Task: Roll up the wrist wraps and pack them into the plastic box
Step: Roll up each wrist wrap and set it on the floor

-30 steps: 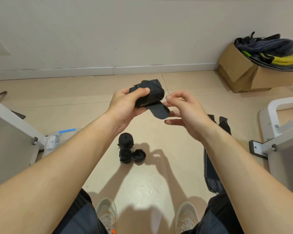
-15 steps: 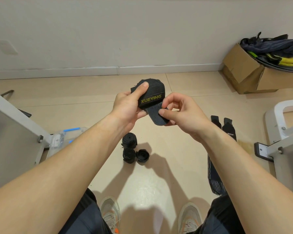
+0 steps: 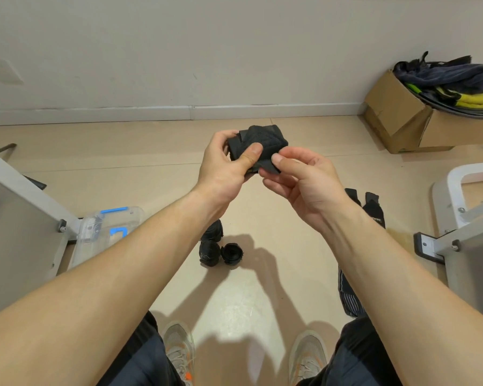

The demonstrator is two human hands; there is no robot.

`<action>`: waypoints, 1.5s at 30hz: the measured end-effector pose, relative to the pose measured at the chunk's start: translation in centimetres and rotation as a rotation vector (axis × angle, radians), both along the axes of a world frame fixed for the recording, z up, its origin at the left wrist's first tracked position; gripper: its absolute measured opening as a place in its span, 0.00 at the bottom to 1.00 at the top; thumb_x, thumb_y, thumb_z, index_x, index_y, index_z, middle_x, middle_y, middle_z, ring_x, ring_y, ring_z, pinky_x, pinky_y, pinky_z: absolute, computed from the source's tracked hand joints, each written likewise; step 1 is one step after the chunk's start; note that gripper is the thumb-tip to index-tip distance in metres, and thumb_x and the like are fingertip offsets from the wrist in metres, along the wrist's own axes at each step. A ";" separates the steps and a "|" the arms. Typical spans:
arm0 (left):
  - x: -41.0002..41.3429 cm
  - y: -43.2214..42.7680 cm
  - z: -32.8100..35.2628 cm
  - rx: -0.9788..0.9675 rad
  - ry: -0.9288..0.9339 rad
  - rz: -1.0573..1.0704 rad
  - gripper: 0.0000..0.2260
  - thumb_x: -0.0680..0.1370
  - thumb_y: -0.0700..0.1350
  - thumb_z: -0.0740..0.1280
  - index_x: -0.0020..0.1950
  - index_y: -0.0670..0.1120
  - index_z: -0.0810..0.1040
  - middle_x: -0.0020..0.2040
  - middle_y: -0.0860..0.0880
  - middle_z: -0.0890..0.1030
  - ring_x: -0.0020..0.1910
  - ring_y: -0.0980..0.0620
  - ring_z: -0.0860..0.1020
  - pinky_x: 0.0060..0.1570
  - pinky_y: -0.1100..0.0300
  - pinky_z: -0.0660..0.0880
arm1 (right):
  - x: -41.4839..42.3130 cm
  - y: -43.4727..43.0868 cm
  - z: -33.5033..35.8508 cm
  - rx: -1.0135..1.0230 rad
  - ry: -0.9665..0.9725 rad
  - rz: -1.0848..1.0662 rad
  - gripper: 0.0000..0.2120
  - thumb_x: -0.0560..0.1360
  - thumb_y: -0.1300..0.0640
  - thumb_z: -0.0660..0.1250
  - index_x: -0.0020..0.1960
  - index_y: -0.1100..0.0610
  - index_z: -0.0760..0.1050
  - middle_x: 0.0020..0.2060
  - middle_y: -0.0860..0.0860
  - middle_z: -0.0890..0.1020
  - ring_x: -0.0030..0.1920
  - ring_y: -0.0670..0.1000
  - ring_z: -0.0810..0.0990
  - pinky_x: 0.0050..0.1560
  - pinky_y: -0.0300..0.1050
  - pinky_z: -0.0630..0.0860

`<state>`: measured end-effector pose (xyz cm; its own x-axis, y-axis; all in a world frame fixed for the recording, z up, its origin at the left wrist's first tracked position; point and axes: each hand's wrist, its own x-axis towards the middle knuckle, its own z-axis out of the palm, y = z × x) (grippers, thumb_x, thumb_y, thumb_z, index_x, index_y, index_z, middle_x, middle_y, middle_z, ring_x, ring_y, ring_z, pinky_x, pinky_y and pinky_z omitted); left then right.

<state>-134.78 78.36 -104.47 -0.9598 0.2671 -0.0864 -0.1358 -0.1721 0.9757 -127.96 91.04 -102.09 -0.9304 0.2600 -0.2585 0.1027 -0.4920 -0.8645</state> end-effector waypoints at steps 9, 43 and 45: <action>0.2 0.2 0.3 0.025 -0.105 -0.034 0.15 0.79 0.43 0.72 0.64 0.47 0.72 0.62 0.44 0.81 0.51 0.53 0.83 0.45 0.60 0.80 | 0.0 -0.4 -0.1 -0.071 0.011 -0.130 0.14 0.78 0.70 0.68 0.55 0.58 0.66 0.43 0.59 0.83 0.37 0.55 0.87 0.40 0.46 0.85; 1.8 -2.3 0.3 -0.380 0.126 -0.185 0.24 0.65 0.62 0.67 0.51 0.45 0.75 0.34 0.45 0.80 0.33 0.44 0.77 0.33 0.52 0.69 | 1.3 -1.5 -1.4 0.389 -0.065 0.191 0.14 0.83 0.47 0.63 0.67 0.49 0.75 0.51 0.54 0.86 0.46 0.61 0.87 0.36 0.49 0.81; 1.9 -2.7 0.4 -0.425 0.104 -0.207 0.23 0.68 0.60 0.67 0.52 0.44 0.74 0.34 0.44 0.81 0.32 0.45 0.78 0.34 0.51 0.70 | 1.5 -1.4 -1.5 0.392 -0.039 0.231 0.16 0.83 0.47 0.64 0.65 0.55 0.77 0.50 0.59 0.85 0.46 0.61 0.86 0.39 0.49 0.81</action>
<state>-132.92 75.70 -104.10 -0.8995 0.4154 -0.1358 -0.0229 0.2655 0.9638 -126.49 89.63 -103.55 -0.9670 0.1325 -0.2178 0.2073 -0.0887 -0.9742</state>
